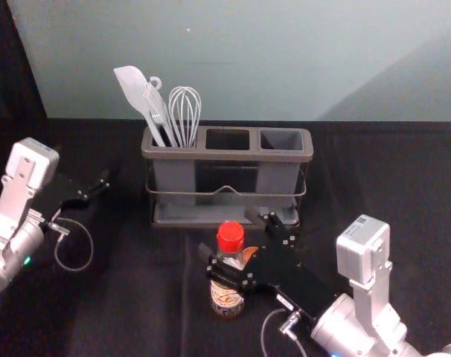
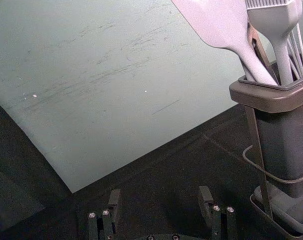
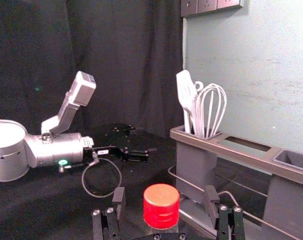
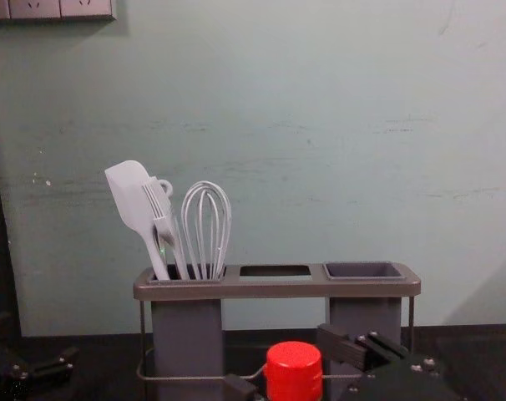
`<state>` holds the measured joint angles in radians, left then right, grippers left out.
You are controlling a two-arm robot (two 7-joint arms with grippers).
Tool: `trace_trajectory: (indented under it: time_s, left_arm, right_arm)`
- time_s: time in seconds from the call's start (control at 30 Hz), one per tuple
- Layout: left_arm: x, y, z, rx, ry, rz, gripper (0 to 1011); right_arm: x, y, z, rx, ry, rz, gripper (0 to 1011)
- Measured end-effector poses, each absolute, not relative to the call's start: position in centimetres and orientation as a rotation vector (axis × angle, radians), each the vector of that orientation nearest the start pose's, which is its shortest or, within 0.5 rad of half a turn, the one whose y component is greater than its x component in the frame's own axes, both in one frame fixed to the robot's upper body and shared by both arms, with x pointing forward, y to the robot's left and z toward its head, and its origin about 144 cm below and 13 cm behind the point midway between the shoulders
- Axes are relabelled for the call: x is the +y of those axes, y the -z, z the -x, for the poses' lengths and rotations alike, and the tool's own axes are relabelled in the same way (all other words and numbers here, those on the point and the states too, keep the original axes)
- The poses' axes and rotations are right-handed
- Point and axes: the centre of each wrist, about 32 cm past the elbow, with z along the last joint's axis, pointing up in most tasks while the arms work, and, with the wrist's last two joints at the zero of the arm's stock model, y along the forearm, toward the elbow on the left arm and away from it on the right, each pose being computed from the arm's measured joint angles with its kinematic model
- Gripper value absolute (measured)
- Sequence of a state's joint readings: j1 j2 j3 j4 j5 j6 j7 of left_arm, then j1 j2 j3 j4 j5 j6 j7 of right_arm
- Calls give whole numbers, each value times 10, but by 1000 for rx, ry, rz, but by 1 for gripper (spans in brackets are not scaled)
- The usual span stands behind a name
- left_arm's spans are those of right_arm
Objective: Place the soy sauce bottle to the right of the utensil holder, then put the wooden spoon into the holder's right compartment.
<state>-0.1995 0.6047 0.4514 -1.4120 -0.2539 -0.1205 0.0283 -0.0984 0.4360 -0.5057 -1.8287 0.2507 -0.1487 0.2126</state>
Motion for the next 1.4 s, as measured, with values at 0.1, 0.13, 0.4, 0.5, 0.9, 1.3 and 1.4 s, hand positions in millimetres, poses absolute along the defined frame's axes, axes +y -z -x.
trace_trajectory:
  time_s: [0.1,0.13,0.4,0.5,0.9,1.3,1.4]
  left_arm:
    - [310,-1140,-489,-285,-1248,-304,1000]
    - [310,-1140,-489,-285,-1248,-304,1000]
    - [310,-1140,-489,-285,-1248,-304,1000]
    - [310,-1140,-489,-285,-1248,-304,1000]
    - [310,-1140,-489,-285,-1248,-304,1000]
    - [310,-1140,-489,-285,-1248,-304,1000]
    - [310,-1140,-489,-285,-1248,-304,1000]
  right_arm:
    - [-176,-1153,-385,-108,780,-49,1002]
    - [-176,-1152,-385,-106,779,-50,1002]
    - [-176,-1151,-384,-91,777,-57,1003]
    - [-176,-1151,-384,-92,777,-58,1002]
    - [-174,-1151,-384,-93,777,-48,763]
    - [-176,-1153,-383,-100,783,-43,384]
    - [-176,-1153,-383,-101,783,-42,381]
